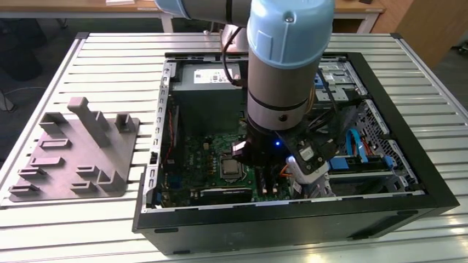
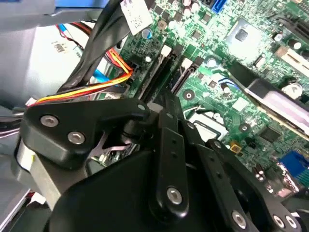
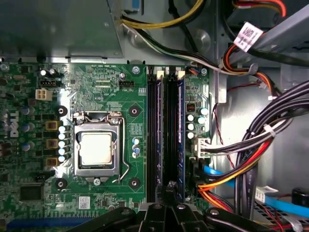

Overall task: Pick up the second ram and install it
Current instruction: 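Press down the second ram until it locks into place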

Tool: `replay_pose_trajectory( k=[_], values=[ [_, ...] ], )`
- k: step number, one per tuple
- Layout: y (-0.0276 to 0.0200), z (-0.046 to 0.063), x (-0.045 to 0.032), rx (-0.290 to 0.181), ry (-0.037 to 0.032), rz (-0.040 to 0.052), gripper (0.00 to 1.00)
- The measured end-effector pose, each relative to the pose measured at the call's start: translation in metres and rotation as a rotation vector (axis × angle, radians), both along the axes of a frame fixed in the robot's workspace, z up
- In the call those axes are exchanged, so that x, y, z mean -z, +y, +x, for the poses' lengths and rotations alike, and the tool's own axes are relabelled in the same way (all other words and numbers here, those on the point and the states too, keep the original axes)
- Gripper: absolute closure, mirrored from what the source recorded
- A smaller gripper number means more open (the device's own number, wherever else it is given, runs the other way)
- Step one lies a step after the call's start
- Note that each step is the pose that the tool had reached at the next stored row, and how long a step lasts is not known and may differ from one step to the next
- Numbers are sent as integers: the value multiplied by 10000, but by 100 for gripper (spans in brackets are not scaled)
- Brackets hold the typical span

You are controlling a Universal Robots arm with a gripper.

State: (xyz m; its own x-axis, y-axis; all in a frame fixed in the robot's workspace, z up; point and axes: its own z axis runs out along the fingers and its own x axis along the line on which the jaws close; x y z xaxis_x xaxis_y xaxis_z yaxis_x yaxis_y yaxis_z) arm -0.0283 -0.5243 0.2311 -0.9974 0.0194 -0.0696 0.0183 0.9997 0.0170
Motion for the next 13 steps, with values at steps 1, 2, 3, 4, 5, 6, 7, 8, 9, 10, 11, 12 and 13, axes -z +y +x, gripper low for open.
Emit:
replay_pose_trajectory(
  k=[1, 2, 3, 4, 5, 6, 7, 8, 9, 10, 11, 12, 13],
  values=[
    [1, 0, -9, 0, 0, 1, 90],
    [5, 0, -14, 0, -1, 4, 90],
    [10, 0, -15, 1, -1, 3, 90],
    [20, 0, -16, 1, 0, 1, 90],
    [32, 0, -16, 1, -1, 2, 90],
    [48, 0, -17, 0, 0, 1, 90],
    [86, 0, -17, 1, 0, 1, 90],
    [153, 0, -33, 0, -1, 3, 90],
    [162, 0, -36, 0, 0, 2, 90],
    [170, 0, -39, 1, 0, 1, 90],
    [178, 1, -43, 0, 0, 1, 90],
    [184, 0, -50, -1, 0, 1, 90],
    [189, 0, -61, 0, 1, 0, 90]
  ],
)
